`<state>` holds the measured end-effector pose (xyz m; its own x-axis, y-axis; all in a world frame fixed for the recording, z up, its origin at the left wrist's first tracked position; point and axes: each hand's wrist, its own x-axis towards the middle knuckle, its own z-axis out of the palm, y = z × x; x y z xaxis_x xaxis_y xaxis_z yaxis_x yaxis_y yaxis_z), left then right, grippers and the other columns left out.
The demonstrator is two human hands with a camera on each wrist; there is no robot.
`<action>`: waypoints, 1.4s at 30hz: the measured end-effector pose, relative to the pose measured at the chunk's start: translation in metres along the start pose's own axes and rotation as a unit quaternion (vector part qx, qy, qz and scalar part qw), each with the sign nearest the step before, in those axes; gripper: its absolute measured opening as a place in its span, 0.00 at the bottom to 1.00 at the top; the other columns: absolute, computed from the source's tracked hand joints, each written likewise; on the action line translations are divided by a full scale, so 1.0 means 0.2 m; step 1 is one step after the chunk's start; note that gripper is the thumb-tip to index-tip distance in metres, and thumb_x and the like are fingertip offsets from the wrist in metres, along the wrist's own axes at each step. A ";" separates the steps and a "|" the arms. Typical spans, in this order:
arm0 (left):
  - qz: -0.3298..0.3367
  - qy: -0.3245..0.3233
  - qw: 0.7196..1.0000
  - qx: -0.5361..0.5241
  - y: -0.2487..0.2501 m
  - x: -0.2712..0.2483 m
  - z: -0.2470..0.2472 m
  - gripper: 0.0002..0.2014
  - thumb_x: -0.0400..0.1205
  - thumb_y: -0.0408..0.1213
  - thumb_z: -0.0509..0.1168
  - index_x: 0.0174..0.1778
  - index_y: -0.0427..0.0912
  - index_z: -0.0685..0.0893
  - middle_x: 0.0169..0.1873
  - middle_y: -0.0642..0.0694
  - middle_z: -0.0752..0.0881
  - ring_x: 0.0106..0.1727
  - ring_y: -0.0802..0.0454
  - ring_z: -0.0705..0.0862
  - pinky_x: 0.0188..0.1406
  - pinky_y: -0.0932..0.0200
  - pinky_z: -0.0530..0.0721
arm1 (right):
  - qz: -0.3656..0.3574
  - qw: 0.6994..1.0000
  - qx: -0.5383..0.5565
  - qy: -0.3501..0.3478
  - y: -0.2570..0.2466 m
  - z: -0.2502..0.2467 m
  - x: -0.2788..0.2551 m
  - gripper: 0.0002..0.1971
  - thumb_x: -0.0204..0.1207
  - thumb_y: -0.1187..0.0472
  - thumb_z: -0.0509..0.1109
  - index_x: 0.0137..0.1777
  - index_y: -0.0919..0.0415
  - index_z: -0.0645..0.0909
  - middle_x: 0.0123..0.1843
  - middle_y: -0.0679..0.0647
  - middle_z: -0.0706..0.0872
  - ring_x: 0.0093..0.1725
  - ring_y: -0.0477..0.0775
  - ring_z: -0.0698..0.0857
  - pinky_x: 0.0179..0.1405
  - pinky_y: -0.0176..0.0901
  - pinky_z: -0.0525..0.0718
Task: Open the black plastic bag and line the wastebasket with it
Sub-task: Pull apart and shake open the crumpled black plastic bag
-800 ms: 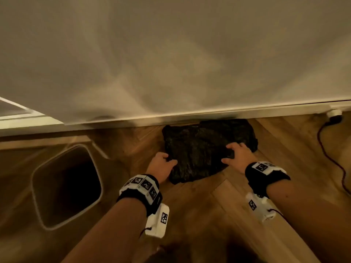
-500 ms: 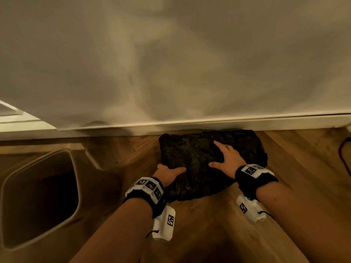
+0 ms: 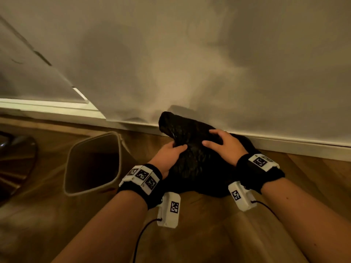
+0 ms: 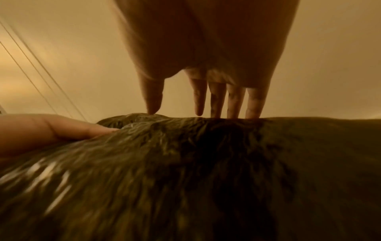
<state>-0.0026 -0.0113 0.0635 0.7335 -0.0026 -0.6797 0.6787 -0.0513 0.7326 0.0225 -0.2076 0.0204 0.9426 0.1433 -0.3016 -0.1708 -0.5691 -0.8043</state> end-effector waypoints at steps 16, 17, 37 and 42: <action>0.046 -0.161 0.985 -0.036 0.21 -0.06 -0.15 0.31 0.82 0.63 0.58 0.67 0.42 0.85 0.55 0.39 0.91 0.58 0.41 0.87 0.63 0.46 0.81 | -0.151 0.980 0.017 0.125 -0.25 0.10 -0.22 0.23 0.69 0.55 0.79 0.64 0.51 0.82 0.52 0.44 0.86 0.55 0.48 0.85 0.53 0.36 0.75; 0.060 -0.190 0.980 -0.020 0.20 -0.05 -0.16 0.35 0.80 0.67 0.56 0.69 0.41 0.83 0.59 0.39 0.89 0.63 0.41 0.86 0.69 0.43 0.78 | -0.127 0.982 0.032 0.138 -0.23 0.09 -0.25 0.18 0.70 0.55 0.78 0.60 0.50 0.83 0.47 0.42 0.86 0.49 0.45 0.85 0.49 0.35 0.74; 0.259 -0.016 0.966 -0.001 0.03 -0.38 -0.06 0.13 0.80 0.43 0.71 0.61 0.49 0.87 0.52 0.50 0.91 0.55 0.49 0.89 0.57 0.51 0.88 | -0.085 0.993 0.008 0.078 -0.50 -0.07 -0.35 0.13 0.74 0.62 0.74 0.58 0.57 0.82 0.54 0.60 0.87 0.49 0.55 0.86 0.45 0.40 0.82; 0.219 0.029 0.968 -0.121 0.07 -0.35 -0.15 0.12 0.80 0.39 0.67 0.59 0.43 0.87 0.51 0.41 0.92 0.51 0.41 0.91 0.56 0.41 0.88 | -0.154 0.977 0.082 0.125 -0.56 -0.10 -0.43 0.28 0.62 0.51 0.82 0.64 0.50 0.81 0.47 0.49 0.83 0.40 0.47 0.80 0.49 0.43 0.81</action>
<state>-0.0421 0.0176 0.1223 0.9485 0.0860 -0.3049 0.2865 0.1779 0.9414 -0.0343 -0.1733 0.1474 0.9937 0.0728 0.0851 0.1069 -0.3901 -0.9146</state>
